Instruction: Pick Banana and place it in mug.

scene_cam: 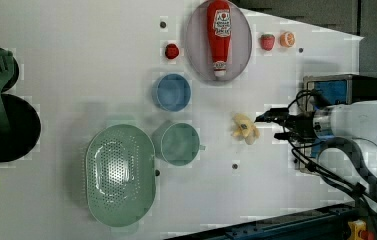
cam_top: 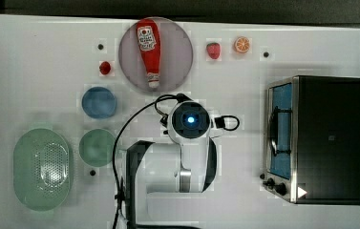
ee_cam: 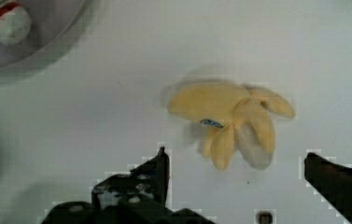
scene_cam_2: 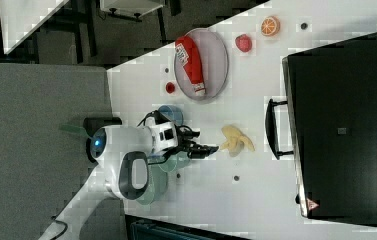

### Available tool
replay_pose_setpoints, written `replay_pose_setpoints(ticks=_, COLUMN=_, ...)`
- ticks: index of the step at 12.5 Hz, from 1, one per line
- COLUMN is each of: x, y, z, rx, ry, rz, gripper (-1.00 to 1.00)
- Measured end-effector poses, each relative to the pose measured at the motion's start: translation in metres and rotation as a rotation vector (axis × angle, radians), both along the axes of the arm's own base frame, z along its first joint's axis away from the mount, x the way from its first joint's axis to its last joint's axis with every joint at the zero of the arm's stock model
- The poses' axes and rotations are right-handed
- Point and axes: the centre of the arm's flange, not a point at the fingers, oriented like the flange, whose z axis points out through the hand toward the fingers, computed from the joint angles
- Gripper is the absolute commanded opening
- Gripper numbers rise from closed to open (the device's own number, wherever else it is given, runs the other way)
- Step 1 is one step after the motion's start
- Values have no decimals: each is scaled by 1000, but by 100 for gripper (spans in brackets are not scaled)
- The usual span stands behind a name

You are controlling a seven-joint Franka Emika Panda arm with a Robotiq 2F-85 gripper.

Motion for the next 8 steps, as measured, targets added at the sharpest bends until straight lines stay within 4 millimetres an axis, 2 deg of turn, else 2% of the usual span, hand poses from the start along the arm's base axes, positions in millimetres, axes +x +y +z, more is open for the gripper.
replay_pose_setpoints(ticks=2, x=2, y=-9, z=-24, rx=-4, ry=3, rz=-1, gripper=100)
replay_pose_setpoints(ticks=5, x=1, y=-22, z=-73, rx=-11, ry=-30, rz=-16, gripper=100)
replay_pose_setpoints(ticks=7, x=-7, y=-19, z=-97, rx=-5, ry=-26, rz=-3, gripper=100)
replay_pose_setpoints(ticks=8, x=-11, y=-15, z=-104, rx=-3, ry=-22, rz=8, gripper=93)
